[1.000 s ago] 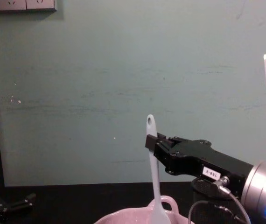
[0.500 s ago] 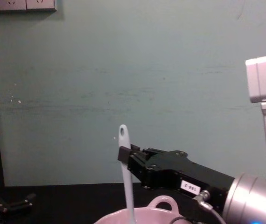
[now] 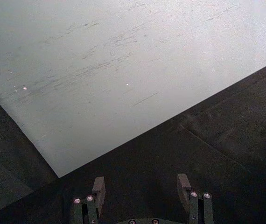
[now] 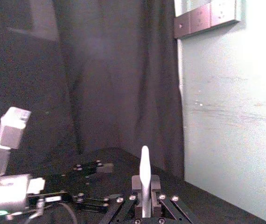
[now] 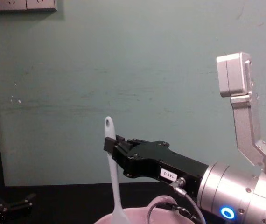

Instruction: Use the one hand to pick up the spoon and stir the clear water in the bowl.

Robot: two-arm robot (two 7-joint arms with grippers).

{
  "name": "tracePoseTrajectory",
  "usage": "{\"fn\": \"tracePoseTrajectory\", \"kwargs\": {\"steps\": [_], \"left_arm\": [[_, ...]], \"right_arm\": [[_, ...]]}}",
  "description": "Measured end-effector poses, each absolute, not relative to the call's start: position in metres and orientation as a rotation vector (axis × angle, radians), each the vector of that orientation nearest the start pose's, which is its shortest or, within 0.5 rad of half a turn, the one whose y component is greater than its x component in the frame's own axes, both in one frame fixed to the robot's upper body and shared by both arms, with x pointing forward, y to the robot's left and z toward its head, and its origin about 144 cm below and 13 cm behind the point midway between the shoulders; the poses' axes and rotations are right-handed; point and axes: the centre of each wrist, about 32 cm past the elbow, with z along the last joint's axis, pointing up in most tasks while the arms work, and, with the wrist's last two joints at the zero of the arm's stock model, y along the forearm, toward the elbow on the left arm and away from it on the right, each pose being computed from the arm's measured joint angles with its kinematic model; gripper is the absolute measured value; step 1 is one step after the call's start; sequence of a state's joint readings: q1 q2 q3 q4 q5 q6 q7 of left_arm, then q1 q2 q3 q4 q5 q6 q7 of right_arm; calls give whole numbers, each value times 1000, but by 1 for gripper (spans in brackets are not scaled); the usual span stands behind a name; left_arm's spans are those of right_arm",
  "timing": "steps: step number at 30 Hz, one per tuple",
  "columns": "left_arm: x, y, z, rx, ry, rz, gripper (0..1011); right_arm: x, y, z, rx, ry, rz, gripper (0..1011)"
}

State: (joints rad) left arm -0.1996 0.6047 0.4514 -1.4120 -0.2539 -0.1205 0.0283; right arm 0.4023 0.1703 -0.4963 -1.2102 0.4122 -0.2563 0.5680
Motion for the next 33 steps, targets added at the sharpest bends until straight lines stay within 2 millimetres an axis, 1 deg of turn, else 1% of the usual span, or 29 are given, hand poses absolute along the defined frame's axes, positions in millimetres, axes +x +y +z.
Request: {"fn": "tracePoseTrajectory", "kwargs": {"steps": [6, 12, 20, 25, 33], "left_arm": [[489, 310, 1140, 305, -285, 1248, 1011], [489, 310, 1140, 304, -285, 1248, 1011], [489, 310, 1140, 304, -285, 1248, 1011], [489, 310, 1140, 305, -285, 1248, 1011], [489, 310, 1140, 305, -285, 1248, 1011]], "right_arm": [[553, -162, 1155, 184, -114, -669, 110], [556, -172, 1156, 177, -124, -703, 110], [545, -185, 1160, 162, -116, -704, 110], [537, -187, 1164, 170, -105, -680, 110], [532, -188, 1180, 213, -125, -658, 110]]}}
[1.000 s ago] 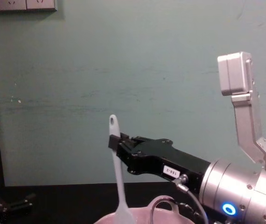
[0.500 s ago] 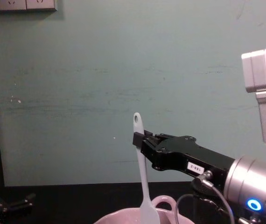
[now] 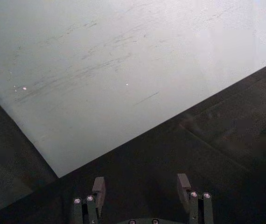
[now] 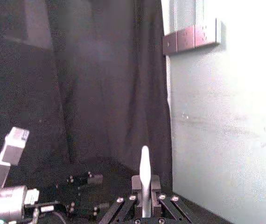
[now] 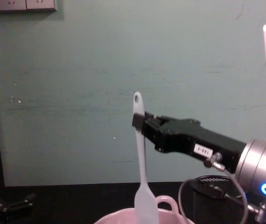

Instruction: Use the one hand to pick up the spoon and stir the clear water in the bowl.

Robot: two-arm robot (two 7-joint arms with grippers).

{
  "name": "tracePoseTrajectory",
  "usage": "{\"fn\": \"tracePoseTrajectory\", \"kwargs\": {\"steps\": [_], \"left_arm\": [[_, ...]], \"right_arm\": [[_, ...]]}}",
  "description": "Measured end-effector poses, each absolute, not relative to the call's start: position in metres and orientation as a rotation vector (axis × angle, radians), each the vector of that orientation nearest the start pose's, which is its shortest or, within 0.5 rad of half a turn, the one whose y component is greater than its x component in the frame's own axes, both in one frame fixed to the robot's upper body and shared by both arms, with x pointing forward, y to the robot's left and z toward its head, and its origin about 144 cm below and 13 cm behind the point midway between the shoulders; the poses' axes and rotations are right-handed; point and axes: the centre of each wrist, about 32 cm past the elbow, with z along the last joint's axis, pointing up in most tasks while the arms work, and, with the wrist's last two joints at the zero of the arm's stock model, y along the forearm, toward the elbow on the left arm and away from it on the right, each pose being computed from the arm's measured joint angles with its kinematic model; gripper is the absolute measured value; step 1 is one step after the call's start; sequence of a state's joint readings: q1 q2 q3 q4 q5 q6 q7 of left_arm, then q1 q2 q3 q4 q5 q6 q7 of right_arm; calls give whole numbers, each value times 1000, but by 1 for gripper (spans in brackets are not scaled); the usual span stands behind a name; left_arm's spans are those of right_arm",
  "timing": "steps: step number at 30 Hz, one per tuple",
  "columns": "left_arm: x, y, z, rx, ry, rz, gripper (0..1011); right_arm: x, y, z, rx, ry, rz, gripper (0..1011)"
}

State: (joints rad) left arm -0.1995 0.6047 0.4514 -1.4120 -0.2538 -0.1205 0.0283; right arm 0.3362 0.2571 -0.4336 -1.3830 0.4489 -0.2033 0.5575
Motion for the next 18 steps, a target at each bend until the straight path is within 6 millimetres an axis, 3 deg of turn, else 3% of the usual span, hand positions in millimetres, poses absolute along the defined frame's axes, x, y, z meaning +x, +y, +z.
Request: {"fn": "tracePoseTrajectory", "kwargs": {"steps": [18], "left_arm": [[489, 310, 1140, 304, -285, 1248, 1011]], "right_arm": [[534, -211, 1221, 273, -208, -737, 110]]}}
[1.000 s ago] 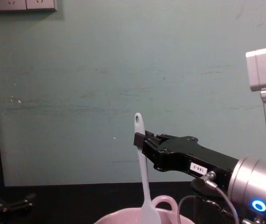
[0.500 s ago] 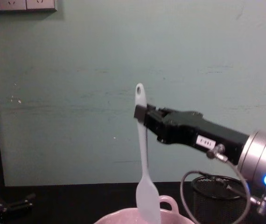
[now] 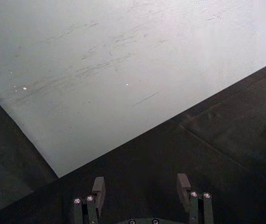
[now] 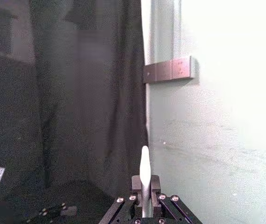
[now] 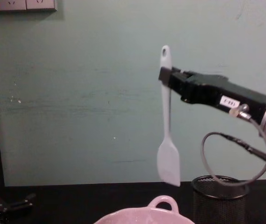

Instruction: Use the one hand to pick up the spoon and stir the clear water in the bowl.

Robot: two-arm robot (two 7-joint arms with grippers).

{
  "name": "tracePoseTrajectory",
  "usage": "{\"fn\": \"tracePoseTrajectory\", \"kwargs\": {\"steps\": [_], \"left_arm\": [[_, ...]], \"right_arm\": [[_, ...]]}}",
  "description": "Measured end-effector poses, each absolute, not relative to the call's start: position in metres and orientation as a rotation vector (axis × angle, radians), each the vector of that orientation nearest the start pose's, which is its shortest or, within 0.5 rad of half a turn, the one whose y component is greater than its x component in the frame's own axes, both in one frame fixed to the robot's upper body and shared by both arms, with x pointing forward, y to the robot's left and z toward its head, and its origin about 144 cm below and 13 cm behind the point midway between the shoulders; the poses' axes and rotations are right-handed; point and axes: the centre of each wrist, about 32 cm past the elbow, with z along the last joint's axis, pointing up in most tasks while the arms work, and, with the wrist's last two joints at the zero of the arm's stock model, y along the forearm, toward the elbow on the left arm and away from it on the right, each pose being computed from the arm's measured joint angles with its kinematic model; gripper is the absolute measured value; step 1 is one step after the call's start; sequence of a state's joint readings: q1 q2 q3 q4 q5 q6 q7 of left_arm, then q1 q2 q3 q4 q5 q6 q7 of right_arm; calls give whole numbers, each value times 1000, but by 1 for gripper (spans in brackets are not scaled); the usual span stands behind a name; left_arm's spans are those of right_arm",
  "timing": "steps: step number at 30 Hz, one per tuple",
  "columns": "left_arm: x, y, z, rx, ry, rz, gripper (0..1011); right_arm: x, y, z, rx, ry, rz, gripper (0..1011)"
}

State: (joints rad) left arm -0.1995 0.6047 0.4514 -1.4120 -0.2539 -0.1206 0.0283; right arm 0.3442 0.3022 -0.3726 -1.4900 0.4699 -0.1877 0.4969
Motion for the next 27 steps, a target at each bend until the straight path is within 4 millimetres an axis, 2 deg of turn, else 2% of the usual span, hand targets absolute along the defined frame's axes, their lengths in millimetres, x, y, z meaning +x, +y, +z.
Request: {"fn": "tracePoseTrajectory", "kwargs": {"steps": [13, 27], "left_arm": [[489, 310, 1140, 304, -285, 1248, 1011], [489, 310, 1140, 304, -285, 1248, 1011]], "right_arm": [[525, -223, 1239, 273, -206, -910, 110], [527, -238, 1228, 299, -161, -1091, 110]]}}
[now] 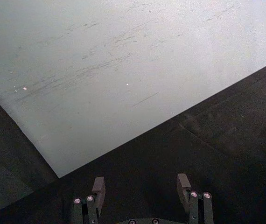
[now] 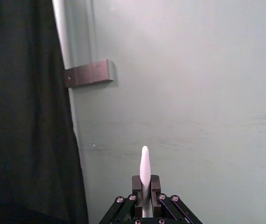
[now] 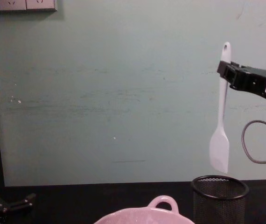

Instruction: Use the one hand to pick up the spoon and stir the clear water in the bowl.

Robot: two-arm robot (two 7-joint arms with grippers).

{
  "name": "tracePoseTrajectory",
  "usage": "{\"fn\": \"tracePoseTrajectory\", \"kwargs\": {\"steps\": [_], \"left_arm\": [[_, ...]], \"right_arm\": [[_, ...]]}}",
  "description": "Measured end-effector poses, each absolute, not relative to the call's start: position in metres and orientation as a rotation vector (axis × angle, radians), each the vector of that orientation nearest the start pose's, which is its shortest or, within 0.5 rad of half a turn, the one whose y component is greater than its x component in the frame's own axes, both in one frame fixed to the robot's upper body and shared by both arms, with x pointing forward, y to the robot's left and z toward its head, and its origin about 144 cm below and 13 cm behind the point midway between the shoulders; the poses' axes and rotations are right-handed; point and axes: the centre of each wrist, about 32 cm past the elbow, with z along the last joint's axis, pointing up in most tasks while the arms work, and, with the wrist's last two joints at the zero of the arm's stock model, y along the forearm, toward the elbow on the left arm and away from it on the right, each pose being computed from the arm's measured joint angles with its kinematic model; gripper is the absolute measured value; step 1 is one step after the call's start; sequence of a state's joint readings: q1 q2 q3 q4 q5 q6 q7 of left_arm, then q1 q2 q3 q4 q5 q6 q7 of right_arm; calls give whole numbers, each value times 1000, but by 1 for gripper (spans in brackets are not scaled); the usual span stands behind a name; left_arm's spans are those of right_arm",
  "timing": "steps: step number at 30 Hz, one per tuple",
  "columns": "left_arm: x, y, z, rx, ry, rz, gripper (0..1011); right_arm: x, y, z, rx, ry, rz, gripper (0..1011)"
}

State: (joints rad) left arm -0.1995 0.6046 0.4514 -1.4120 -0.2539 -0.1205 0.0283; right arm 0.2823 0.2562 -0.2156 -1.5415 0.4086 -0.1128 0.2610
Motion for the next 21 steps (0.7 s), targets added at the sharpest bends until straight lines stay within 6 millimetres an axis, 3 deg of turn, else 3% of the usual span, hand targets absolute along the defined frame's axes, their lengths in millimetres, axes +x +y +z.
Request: {"fn": "tracePoseTrajectory", "kwargs": {"steps": [21], "left_arm": [[489, 310, 1140, 304, -285, 1248, 1011]], "right_arm": [[547, -238, 1208, 283, -129, -1110, 110]]}}
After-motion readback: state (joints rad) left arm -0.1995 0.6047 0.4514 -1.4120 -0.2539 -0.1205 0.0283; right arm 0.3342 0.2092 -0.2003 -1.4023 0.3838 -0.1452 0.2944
